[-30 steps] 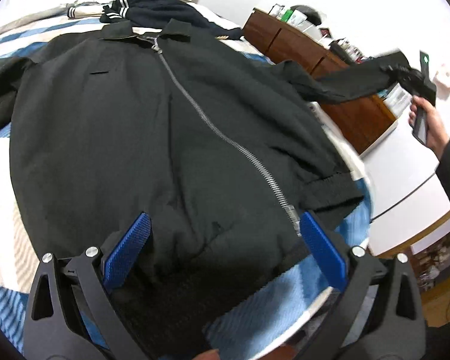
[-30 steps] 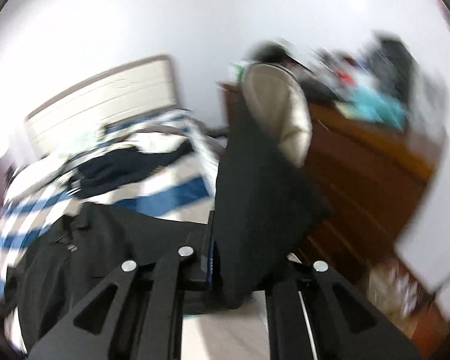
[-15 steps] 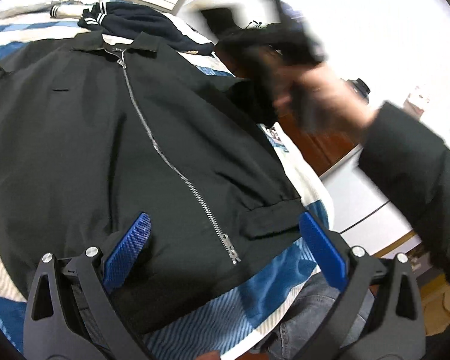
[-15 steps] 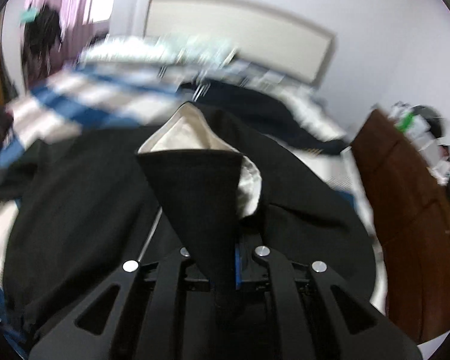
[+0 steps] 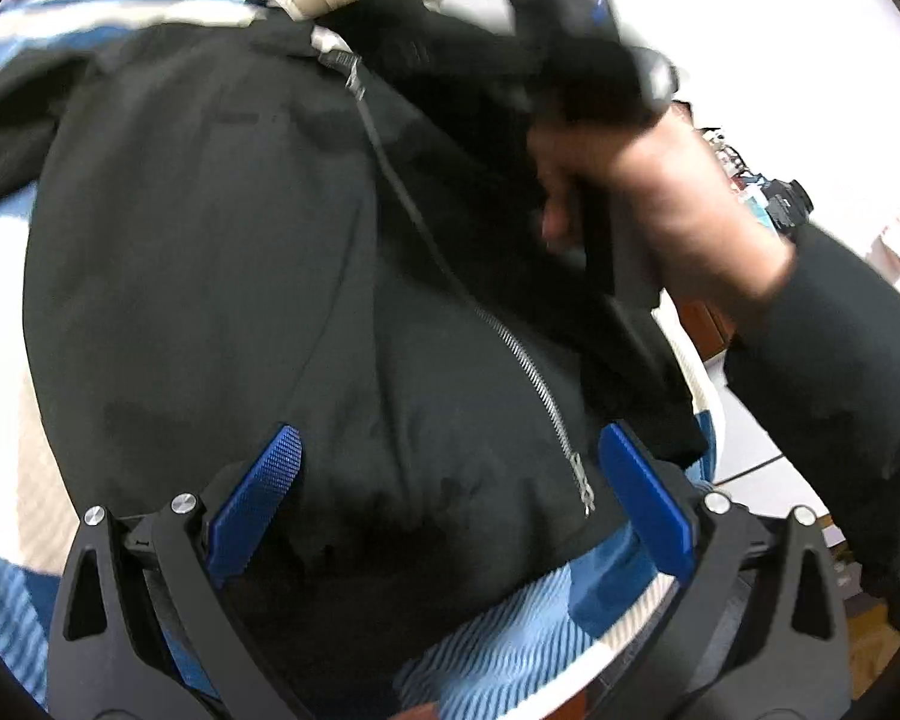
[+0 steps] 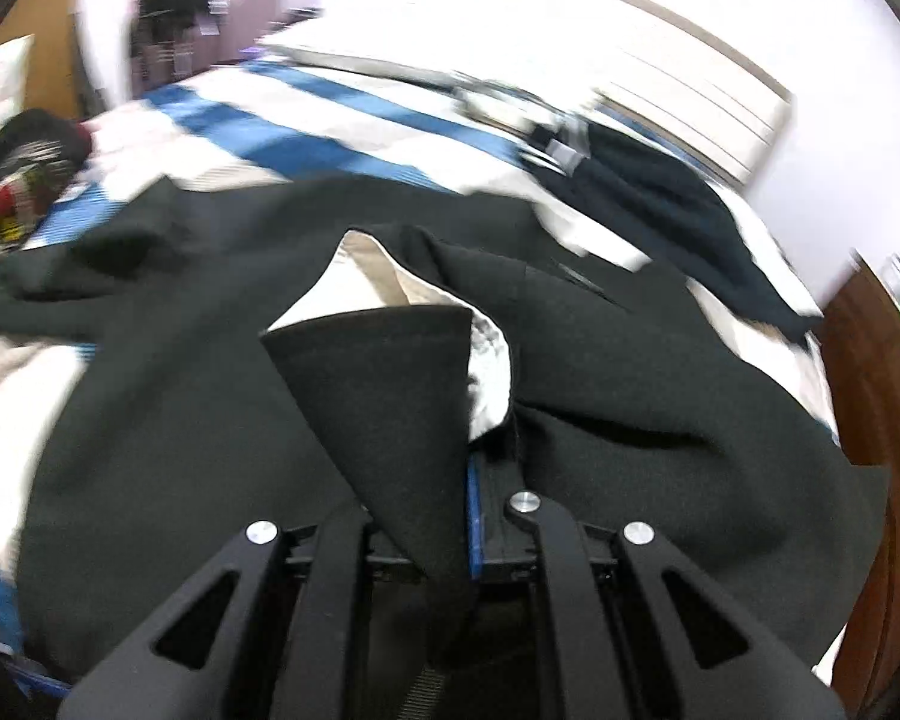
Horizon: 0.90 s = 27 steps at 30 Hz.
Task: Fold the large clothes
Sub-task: 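Lift the held sleeve and fold it across the jacket body, then release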
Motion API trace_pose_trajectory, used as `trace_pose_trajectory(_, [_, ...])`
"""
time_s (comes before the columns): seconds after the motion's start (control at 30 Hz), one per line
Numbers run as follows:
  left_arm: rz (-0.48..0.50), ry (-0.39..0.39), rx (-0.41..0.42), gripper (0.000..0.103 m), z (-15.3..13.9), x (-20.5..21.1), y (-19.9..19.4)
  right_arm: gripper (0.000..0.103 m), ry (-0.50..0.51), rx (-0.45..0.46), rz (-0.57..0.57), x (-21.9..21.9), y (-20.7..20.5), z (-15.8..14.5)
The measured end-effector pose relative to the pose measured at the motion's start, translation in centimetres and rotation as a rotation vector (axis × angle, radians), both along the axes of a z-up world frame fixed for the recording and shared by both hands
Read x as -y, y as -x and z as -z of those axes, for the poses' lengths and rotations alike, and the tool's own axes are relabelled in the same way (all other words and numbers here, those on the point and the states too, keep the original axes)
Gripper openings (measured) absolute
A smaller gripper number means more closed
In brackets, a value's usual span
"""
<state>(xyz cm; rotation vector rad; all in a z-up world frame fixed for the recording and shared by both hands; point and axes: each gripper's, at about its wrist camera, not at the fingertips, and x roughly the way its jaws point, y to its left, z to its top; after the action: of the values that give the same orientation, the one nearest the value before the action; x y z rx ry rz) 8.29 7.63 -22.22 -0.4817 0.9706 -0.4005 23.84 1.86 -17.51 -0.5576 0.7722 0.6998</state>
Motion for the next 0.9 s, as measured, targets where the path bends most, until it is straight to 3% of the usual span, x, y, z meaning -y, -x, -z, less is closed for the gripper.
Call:
trace_pose_trajectory(0.1, [0.022,-0.019,-0.022,0.098,0.7,0.2,0.2,0.01,0.112,-0.169,-0.073,-3.2,1.5,3.7])
trace_pose_trajectory(0.17, [0.021,-0.062,-0.005,0.098,0.9,0.2,0.6,0.011,0.168,-0.184,-0.067,-3.8,1.8,6.1])
trace_pose_trajectory(0.3, [0.019,-0.085,0.019,0.098,0.8,0.1,1.2,0.013,0.081,-0.29,-0.005,-2.5,1.6,7.2])
trace_pose_trajectory(0.37, [0.026,-0.092,0.03,0.098,0.6,0.2,1.4,0.027,0.041,-0.354,-0.015,-1.5,1.8,6.7])
trace_pose_trajectory(0.4, [0.031,-0.094,0.043,0.098,0.4,0.4,1.5,0.04,0.014,-0.394,-0.034,-1.0,2.0,6.2])
trace_pose_trajectory(0.47, [0.042,-0.092,0.074,0.098,-0.2,0.6,1.9,0.057,-0.025,-0.403,-0.064,0.1,2.4,4.9])
trace_pose_trajectory(0.6, [0.066,-0.026,0.133,0.098,-1.7,0.6,2.3,0.064,-0.101,-0.364,-0.097,2.3,4.1,1.4])
trace_pose_trajectory(0.63, [0.072,0.009,0.145,0.098,-2.0,0.4,2.4,0.076,-0.123,-0.355,-0.096,2.6,3.7,0.6])
trace_pose_trajectory(0.7, [0.073,0.013,0.168,0.098,-2.5,0.4,2.7,0.087,-0.208,-0.349,-0.116,3.8,3.0,-1.2])
trace_pose_trajectory(0.77, [0.072,-0.013,0.182,0.098,-2.6,0.6,2.9,0.088,-0.263,-0.344,-0.106,4.3,2.4,-2.1])
trace_pose_trajectory(0.83, [0.072,-0.039,0.19,0.098,-2.6,0.8,2.8,0.085,-0.252,-0.358,-0.06,3.5,1.0,-1.5])
trace_pose_trajectory(0.87, [0.075,-0.046,0.193,0.098,-2.7,0.9,2.8,0.073,-0.233,-0.373,-0.035,3.0,0.3,-0.7])
trace_pose_trajectory(0.9, [0.077,-0.046,0.194,0.098,-2.7,1.1,2.8,0.053,-0.213,-0.396,0.002,2.4,-0.7,0.3])
